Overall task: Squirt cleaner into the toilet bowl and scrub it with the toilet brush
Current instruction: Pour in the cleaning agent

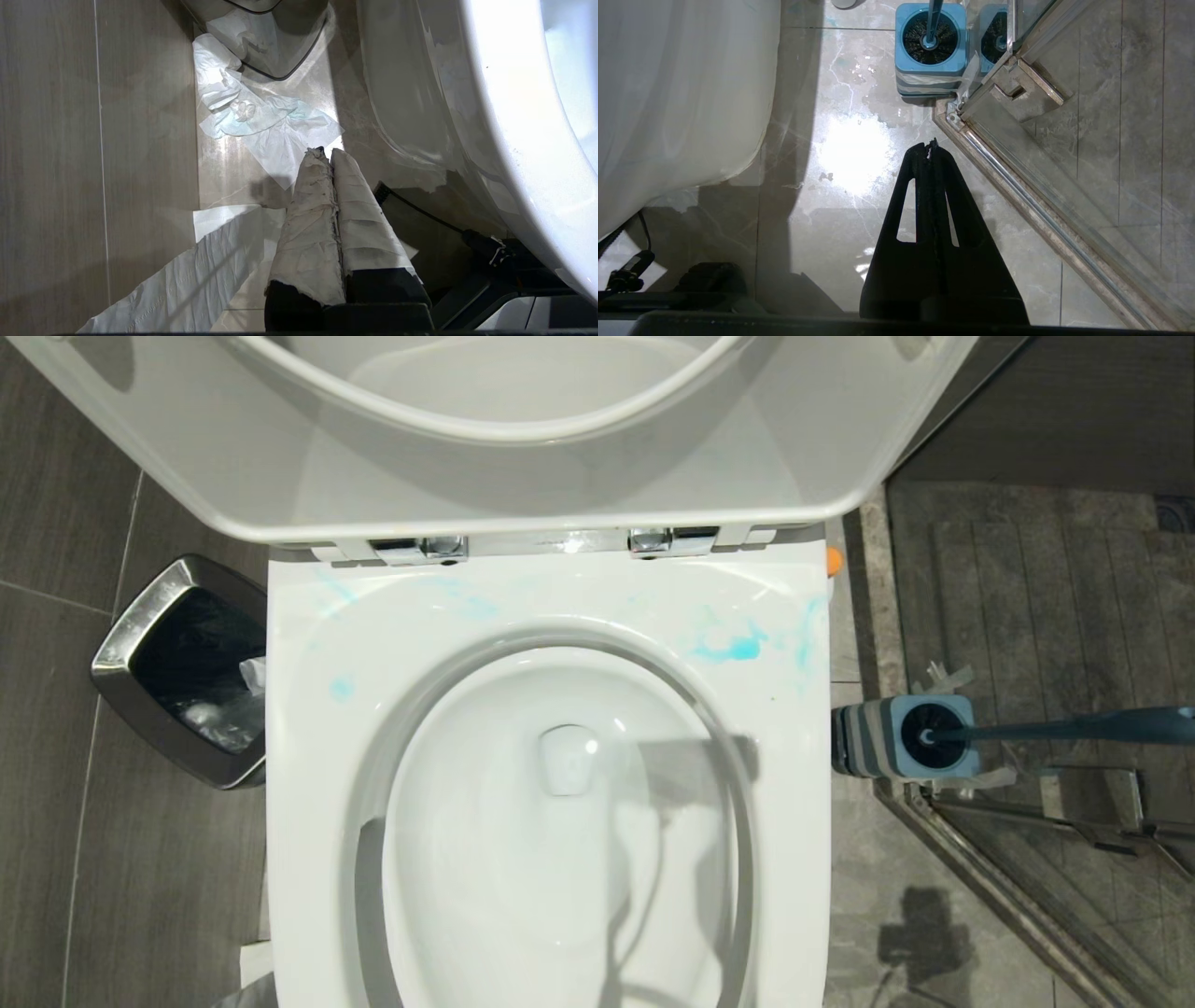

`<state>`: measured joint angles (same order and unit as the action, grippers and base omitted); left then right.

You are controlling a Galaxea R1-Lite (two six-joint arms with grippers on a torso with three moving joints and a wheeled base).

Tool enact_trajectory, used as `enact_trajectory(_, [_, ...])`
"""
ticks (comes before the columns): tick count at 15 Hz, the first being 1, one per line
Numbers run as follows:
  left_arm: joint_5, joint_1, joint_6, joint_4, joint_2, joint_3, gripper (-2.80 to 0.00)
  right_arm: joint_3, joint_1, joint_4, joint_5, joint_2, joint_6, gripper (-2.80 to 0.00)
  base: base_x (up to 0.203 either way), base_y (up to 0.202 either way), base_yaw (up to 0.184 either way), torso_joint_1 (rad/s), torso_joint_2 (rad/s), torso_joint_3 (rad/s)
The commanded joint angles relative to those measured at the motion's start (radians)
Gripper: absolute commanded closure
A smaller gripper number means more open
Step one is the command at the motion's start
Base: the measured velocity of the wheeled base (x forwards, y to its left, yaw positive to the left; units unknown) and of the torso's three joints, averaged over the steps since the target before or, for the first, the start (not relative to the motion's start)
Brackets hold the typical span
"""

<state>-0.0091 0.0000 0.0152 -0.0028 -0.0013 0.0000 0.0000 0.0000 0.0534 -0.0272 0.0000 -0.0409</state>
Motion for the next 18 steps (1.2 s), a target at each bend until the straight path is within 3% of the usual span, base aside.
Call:
enact_trajectory(1, [0.000,0.000,0.000,0.000,0.001,0.002,0.00,0.021,0.000,-0.001,0.000,0.009,-0.001,0.00,0.000,0.000,0.000,0.000,0.00,0.000])
enact_trajectory(9, [0.000,0.000,0.000,-0.001,0.001,0.002,0.00,0.019,0.000,-0.003,0.000,0.123,0.000,0.00,0.000,0.000,0.000,0.000,0.00,0.000])
enact_trajectory(12, [0.000,0.000,0.002,-0.001,0.001,0.002,0.00,-0.139,0.000,-0.124,0.004,0.233,0.001,0.00,0.000,0.000,0.000,0.000,0.00,0.000])
enact_trajectory(15, [0.000,0.000,0.002,-0.002,0.001,0.002,0.00,-0.363,0.000,-0.329,0.121,0.454,0.016,0.00,0.000,0.000,0.000,0.000,0.00,0.000])
enact_trajectory(18, [0.000,0.000,0.002,-0.002,0.001,0.002,0.00,-0.452,0.000,-0.387,0.234,0.642,0.121,0.00,0.000,0.000,0.000,0.000,0.00,0.000])
